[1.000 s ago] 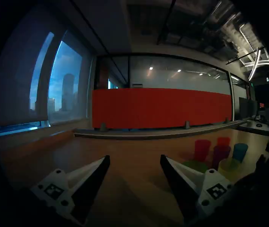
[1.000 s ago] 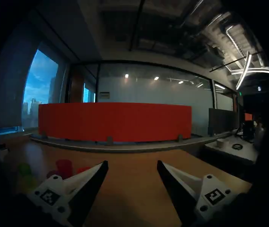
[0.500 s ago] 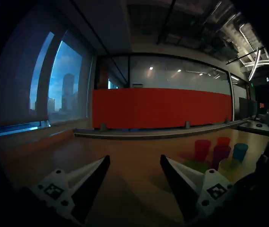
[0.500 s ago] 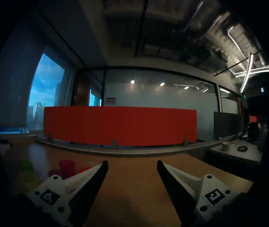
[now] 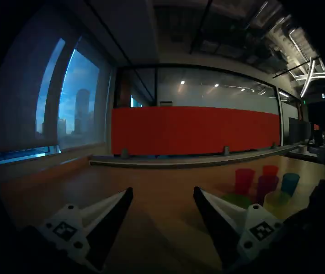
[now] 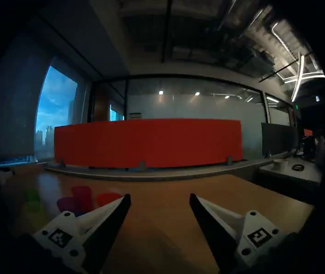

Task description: Pour water

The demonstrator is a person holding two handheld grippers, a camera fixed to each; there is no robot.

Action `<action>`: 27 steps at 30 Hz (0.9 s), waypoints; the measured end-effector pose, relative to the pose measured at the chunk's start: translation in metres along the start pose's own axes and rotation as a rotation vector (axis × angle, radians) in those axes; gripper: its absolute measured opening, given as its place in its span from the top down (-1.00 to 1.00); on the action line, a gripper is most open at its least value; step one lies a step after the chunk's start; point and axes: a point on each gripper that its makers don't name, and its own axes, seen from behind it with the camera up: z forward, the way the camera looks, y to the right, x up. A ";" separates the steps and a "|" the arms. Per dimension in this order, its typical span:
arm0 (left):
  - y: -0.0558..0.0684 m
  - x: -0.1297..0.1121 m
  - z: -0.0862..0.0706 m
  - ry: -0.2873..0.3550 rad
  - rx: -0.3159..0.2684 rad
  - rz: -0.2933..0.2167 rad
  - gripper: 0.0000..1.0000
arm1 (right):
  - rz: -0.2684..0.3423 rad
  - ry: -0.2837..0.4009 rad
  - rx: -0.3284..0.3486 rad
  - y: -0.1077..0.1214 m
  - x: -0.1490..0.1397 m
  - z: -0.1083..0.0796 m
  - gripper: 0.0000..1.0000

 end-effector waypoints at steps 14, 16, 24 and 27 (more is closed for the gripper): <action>0.000 0.000 0.000 0.000 0.000 0.000 -0.97 | -0.001 -0.016 0.007 -0.002 -0.013 0.005 -1.00; 0.000 0.000 0.000 0.000 0.000 0.000 -0.96 | -0.004 -0.020 0.009 -0.004 -0.015 0.005 -1.00; 0.001 0.000 0.000 0.000 0.000 0.000 -0.97 | -0.027 -0.026 0.009 -0.007 -0.017 0.007 -1.00; 0.001 0.000 0.000 0.000 0.000 0.000 -0.96 | -0.027 -0.027 0.008 -0.007 -0.017 0.007 -1.00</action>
